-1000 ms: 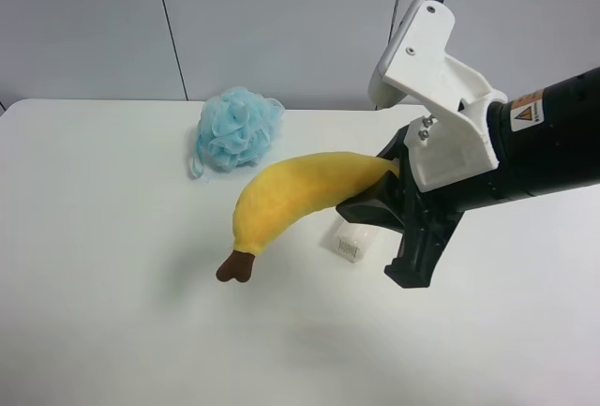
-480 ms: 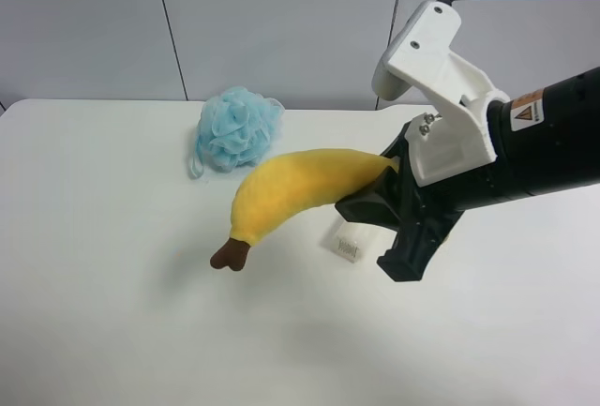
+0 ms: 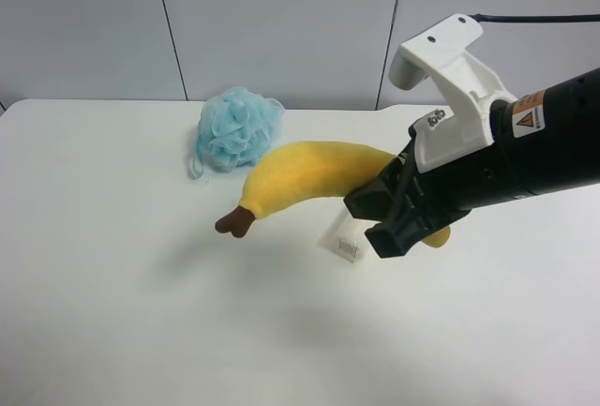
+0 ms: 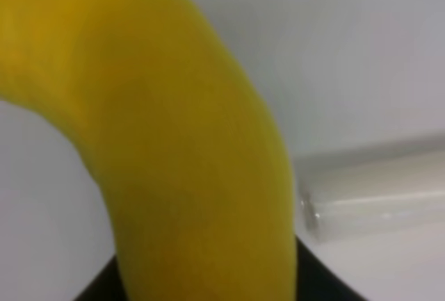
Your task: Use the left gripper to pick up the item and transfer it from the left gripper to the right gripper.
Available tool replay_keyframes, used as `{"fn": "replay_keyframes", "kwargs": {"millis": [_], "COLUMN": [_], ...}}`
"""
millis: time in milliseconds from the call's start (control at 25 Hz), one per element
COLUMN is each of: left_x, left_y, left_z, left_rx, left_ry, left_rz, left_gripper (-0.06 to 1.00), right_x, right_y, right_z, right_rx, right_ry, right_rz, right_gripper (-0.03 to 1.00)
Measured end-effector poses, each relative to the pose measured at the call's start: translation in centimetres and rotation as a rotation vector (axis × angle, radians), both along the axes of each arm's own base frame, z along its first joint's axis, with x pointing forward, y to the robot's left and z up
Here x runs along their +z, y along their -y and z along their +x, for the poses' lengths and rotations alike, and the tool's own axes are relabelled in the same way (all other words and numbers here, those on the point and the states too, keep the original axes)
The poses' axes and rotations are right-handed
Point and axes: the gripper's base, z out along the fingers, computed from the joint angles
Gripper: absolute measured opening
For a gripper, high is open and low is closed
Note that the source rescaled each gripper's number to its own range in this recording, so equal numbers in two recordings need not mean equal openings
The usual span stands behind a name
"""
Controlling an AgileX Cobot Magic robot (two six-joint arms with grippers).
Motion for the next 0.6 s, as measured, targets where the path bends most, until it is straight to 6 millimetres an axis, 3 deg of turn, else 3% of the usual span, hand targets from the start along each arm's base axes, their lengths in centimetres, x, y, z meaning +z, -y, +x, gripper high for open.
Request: {"fn": "replay_keyframes", "kwargs": {"millis": [320, 600], "left_x": [0.0, 0.0], "left_y": [0.2, 0.3], "left_z": [0.0, 0.0], "left_rx": [0.314, 0.38], "left_ry": [0.0, 0.0], "left_rz": [0.0, 0.0], "left_gripper": [1.0, 1.0], "right_x": [-0.4, -0.4], "right_y": [5.0, 11.0], "right_z": [3.1, 5.3], "right_rx": [-0.304, -0.536], "right_ry": [-0.071, -0.046], "right_rz": [-0.006, -0.038], "right_gripper": [0.0, 0.0]}}
